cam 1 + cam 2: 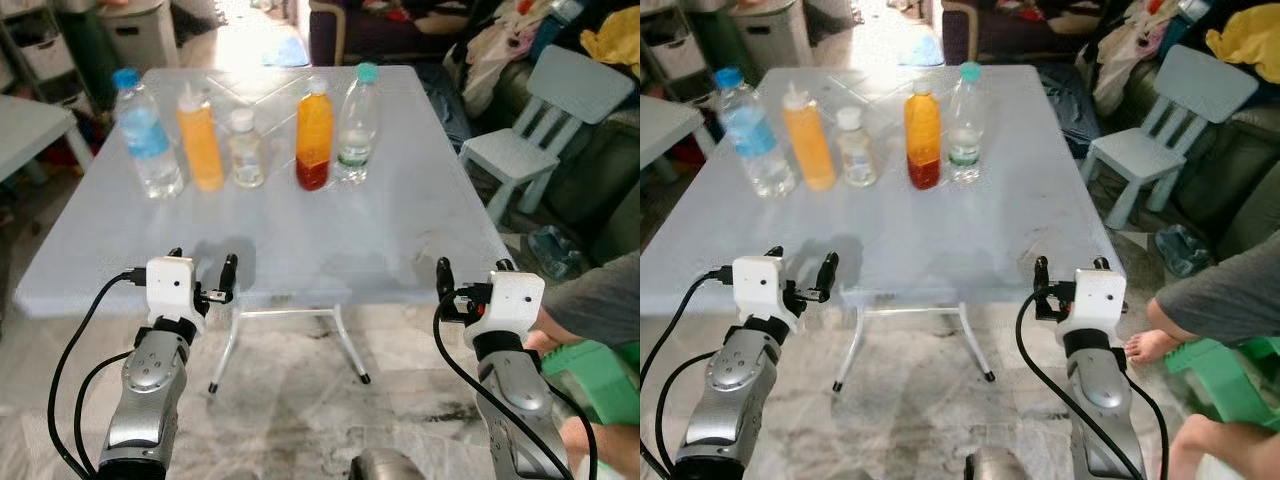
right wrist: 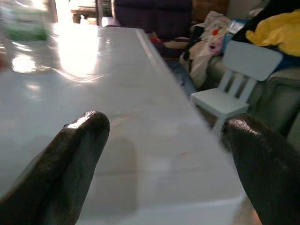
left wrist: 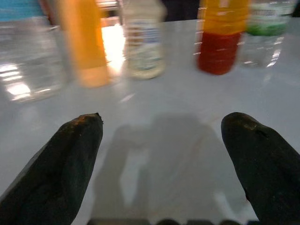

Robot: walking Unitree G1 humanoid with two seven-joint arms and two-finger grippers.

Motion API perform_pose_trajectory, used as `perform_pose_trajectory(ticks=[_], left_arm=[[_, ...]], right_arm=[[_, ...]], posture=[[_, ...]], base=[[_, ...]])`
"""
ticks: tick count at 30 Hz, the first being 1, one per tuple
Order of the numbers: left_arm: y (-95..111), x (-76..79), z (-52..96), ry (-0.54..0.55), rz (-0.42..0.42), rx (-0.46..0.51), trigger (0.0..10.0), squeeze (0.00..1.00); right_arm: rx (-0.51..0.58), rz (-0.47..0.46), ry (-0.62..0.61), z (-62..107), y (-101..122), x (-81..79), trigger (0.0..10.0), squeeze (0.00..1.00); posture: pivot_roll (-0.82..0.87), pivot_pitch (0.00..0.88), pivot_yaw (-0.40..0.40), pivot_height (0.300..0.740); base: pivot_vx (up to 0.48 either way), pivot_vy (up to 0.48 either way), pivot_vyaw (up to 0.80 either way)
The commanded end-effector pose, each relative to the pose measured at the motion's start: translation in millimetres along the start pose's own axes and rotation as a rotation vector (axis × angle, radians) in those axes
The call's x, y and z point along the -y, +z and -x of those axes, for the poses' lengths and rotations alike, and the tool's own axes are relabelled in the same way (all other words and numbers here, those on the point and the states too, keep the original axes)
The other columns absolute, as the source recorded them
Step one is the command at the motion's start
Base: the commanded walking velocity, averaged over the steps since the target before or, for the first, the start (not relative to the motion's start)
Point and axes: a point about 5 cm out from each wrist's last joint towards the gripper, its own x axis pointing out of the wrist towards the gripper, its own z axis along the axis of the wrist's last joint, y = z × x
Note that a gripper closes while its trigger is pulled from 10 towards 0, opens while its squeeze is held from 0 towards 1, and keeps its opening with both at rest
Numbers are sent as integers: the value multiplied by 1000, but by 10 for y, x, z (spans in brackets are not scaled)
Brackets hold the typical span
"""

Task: Restocking fridge

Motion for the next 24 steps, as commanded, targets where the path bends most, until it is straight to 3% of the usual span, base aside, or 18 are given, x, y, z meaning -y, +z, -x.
perform_pose_trajectory(ticks=[1,7,17,24], left_arm=[[16,-8,6,-6,-10,3,10000,0],[18,-11,6,-6,-12,2,10000,0],[13,3,10,-6,-14,-2,10000,0],[4,2,15,1,-19,-7,10000,0]], right_arm=[[29,25,27,-23,59,-37,10000,0],[39,12,18,-51,82,-24,10000,0],[39,13,23,-62,78,-6,10000,0],[49,24,50,-48,90,-34,10000,0]], posture=[[-125,34,24,740],[-124,35,25,740],[-123,40,25,740],[-122,43,23,740]], base=[[244,0,763],[121,0,649],[0,0,0],[0,0,619]])
